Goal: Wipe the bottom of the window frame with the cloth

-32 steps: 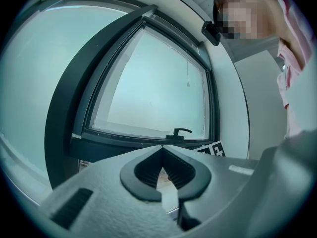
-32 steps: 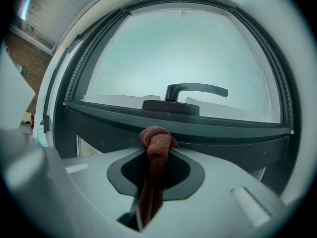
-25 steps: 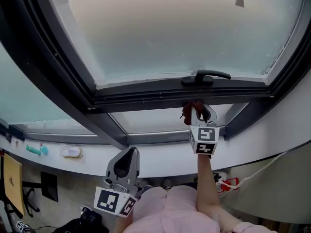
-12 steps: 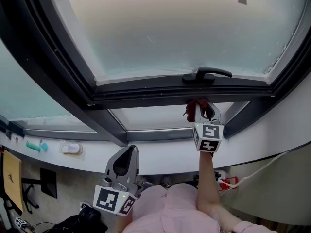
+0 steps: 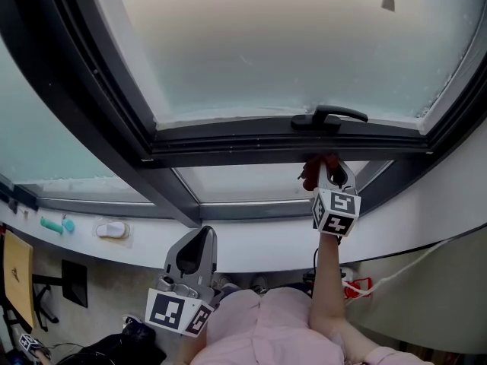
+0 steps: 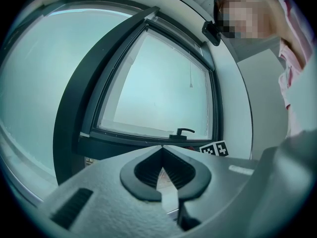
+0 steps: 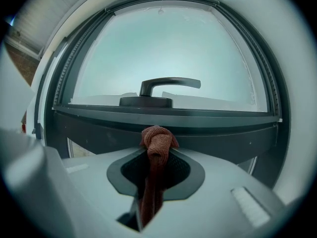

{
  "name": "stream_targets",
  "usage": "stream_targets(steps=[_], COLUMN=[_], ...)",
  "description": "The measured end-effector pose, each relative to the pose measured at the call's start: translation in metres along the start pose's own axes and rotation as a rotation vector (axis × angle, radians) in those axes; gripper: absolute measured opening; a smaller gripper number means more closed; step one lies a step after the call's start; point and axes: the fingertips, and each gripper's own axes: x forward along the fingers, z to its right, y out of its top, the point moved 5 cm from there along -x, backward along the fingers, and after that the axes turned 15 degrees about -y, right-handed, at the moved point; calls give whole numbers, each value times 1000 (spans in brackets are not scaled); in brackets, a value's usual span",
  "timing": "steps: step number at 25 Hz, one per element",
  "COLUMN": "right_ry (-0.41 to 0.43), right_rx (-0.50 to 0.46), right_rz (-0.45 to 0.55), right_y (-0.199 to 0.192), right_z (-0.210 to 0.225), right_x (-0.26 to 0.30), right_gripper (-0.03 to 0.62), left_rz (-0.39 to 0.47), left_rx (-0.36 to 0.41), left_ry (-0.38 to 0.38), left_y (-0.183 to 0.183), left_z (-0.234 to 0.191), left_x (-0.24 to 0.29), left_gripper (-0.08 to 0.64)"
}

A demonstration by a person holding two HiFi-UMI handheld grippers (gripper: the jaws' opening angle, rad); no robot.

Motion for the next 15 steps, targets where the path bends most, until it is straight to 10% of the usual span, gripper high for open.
stream_targets(steps=[15], right_ry=[-31], right_rx=[-72], right_rz=[-8], right_y=[11], right_z=[4], right_x=[-18], right_gripper=[61], left_rz=[-6], left_rx=[-20], left_ry=[-85], left_y=[-1], left_z=[5], left_x=[2], left_gripper=[-5])
